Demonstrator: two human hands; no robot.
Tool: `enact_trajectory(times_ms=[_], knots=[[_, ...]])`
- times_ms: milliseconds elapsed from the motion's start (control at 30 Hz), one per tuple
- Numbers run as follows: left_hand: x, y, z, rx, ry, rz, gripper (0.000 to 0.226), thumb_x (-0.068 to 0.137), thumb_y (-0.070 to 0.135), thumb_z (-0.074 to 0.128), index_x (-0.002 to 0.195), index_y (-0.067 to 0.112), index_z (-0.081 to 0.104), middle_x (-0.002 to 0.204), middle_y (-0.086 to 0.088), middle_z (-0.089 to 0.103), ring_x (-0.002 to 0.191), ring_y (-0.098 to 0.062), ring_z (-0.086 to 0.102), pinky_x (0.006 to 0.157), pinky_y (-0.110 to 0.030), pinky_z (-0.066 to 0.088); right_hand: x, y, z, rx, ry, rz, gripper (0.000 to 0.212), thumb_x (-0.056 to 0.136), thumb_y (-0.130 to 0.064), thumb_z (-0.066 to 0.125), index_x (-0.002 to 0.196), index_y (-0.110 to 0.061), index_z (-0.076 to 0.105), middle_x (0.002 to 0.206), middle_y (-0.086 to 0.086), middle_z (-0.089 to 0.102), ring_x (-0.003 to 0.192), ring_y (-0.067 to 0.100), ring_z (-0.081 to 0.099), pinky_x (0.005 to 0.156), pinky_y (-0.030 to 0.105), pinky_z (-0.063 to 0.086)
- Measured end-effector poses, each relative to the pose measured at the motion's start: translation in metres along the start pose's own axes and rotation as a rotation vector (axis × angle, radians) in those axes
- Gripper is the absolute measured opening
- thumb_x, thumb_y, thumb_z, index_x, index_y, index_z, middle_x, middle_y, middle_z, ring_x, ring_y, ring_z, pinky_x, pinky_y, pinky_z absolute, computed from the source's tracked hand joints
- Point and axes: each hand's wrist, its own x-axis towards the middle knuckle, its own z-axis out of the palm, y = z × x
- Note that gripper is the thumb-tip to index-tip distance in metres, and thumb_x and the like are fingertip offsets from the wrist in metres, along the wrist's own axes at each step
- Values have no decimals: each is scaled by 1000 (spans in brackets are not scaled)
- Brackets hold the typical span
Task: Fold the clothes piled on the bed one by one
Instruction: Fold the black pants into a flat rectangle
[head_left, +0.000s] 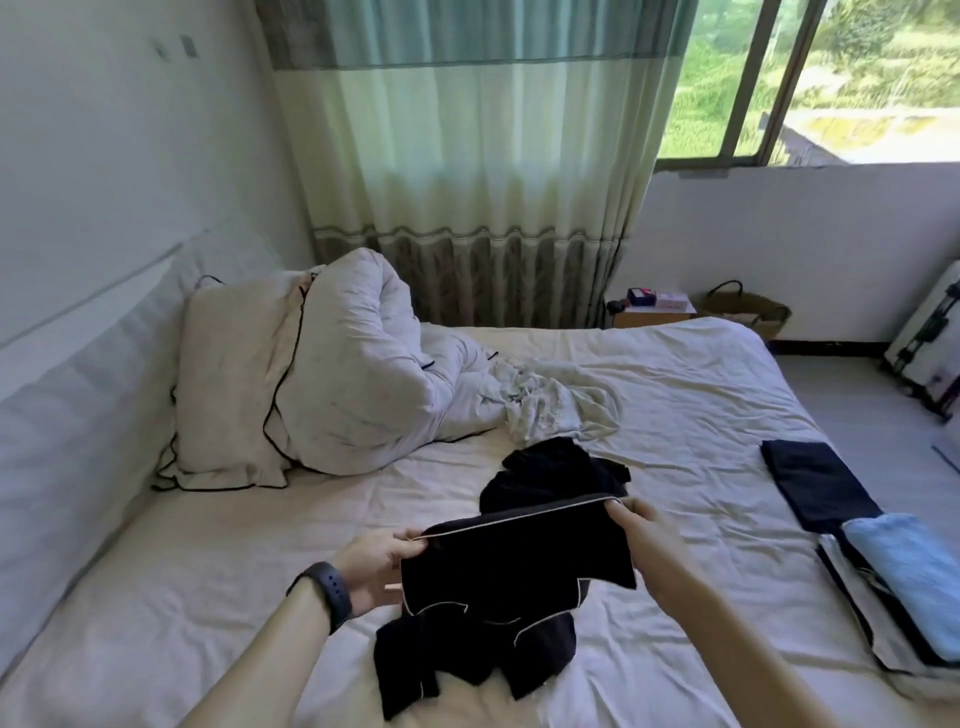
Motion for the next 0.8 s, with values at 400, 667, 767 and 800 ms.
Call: enact_trajectory(times_ms=[400,667,767,800], knots=[[-4,-27,-29,-352,-99,-11,21,80,25,79,97,16,71,85,-6,68,75,-19,69,66,-30,58,-12,15,-25,74,-346,336,14,98,-19,67,90,-8,66,68,8,63,55,19,63,47,29,50],[4,0,-74,920,201,413,26,64,30,93,68,39,70,79,9,67,75,0,62,68,-12,46,-20,0,30,-940,-259,-464,27,77,-55,83,95,-42,69,92,-10,53,81,11,56,66,22,38],[15,13,-100,1182,352,584,22,73,35,86,73,38,64,83,7,50,77,-12,56,71,-25,46,-23,-1,59,-1042,-81,-790,21,86,-40,80,93,-20,80,86,-5,42,63,18,47,49,23,27],[19,16,-110,1216,393,604,18,78,34,82,78,33,64,85,3,47,79,-19,56,70,-31,45,-24,-1,70,-1058,-76,-823,20,89,-37,78,95,-19,81,88,-3,42,62,19,48,48,24,32]])
